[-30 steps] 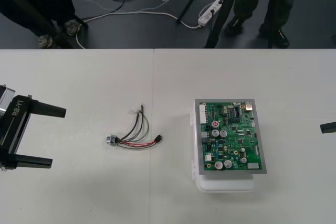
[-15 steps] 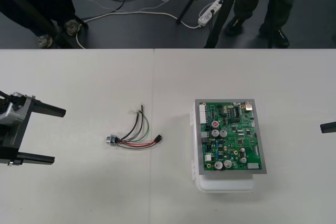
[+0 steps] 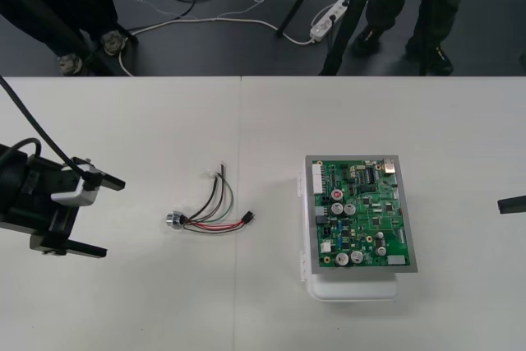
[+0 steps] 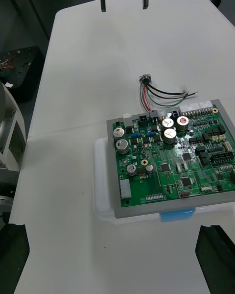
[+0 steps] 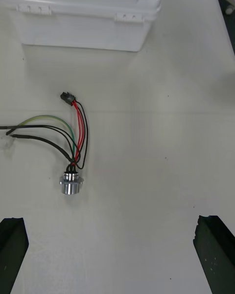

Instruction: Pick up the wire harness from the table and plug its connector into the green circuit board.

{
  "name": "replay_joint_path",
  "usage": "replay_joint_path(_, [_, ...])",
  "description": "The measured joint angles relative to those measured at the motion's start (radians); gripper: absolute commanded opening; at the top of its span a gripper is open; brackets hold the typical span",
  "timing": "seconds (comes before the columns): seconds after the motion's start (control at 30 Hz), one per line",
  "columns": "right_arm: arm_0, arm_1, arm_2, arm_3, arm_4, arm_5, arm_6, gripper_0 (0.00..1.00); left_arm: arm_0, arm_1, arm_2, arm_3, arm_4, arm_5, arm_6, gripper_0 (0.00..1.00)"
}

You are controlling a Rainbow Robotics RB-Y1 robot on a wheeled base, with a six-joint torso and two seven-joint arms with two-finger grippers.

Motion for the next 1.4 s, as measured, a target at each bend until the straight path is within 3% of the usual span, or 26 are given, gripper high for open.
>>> replay_joint_path(0.33, [-0.001,-0.001,0.029,0.043,-0.031,0.066,0.022,1.00,-0.075,0.007,-0.177,0.002,-0.130,0.116,0.011,1.00])
replay_joint_path(0.57, [-0.034,-0.001,0.108,0.154,-0.110,0.112,0.234,1.00,-0.111,0.013,-0.306,0.008,-0.204,0.236,0.034,1.00])
replay_joint_path(1.07, [-0.094,-0.064,0.300,0.279,-0.347,0.204,0.376,1.00,-0.276,0.013,-0.598,0.146,-0.212,0.433,0.071,1.00])
replay_joint_path(1.4, [-0.113,-0.078,0.373,0.309,-0.403,0.217,0.437,1.00,-0.389,0.013,-0.753,0.218,-0.212,0.523,0.080,1.00])
